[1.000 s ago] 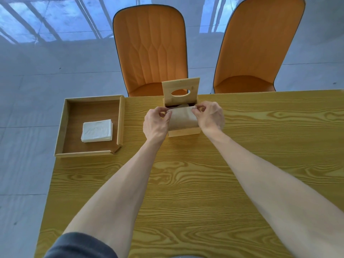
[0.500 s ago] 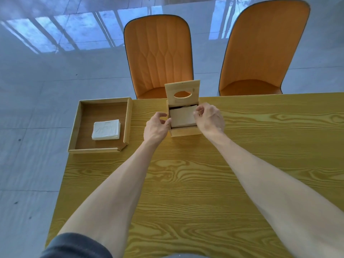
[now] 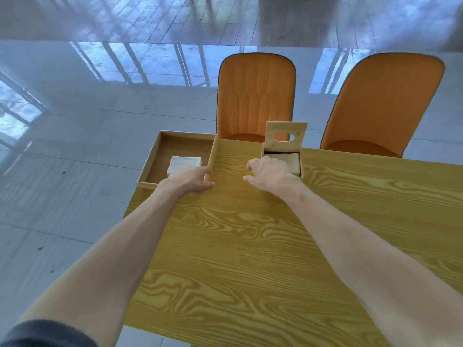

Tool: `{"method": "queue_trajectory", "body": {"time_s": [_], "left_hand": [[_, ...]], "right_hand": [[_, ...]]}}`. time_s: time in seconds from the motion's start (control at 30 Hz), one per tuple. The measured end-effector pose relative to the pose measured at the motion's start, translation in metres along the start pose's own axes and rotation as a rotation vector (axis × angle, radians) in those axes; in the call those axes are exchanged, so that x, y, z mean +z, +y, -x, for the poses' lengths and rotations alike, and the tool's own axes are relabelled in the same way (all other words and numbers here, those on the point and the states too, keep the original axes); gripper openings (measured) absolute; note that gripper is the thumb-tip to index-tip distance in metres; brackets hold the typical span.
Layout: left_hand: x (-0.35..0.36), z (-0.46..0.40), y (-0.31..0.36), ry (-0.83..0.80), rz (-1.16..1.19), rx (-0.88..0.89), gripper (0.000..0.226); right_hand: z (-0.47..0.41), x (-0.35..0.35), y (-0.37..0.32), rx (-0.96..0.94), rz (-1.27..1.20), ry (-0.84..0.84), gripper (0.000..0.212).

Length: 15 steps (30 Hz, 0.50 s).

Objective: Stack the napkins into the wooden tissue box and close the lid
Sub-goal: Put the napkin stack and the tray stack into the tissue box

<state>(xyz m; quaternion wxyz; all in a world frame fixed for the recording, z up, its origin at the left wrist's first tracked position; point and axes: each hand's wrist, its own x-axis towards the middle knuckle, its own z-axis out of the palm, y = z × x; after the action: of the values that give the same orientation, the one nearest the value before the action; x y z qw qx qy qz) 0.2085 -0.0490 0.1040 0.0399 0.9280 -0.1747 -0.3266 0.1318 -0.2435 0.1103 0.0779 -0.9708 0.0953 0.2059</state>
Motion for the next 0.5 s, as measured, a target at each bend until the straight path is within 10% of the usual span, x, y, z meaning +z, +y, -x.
{"method": "queue_trajectory", "body": {"time_s": [0.5], "left_hand": [[-0.024,-0.037,-0.159,0.069,0.189,-0.04,0.047]], "right_hand": [[-0.067,0.021,-0.145,0.064,-0.195,0.059,0.039]]}}
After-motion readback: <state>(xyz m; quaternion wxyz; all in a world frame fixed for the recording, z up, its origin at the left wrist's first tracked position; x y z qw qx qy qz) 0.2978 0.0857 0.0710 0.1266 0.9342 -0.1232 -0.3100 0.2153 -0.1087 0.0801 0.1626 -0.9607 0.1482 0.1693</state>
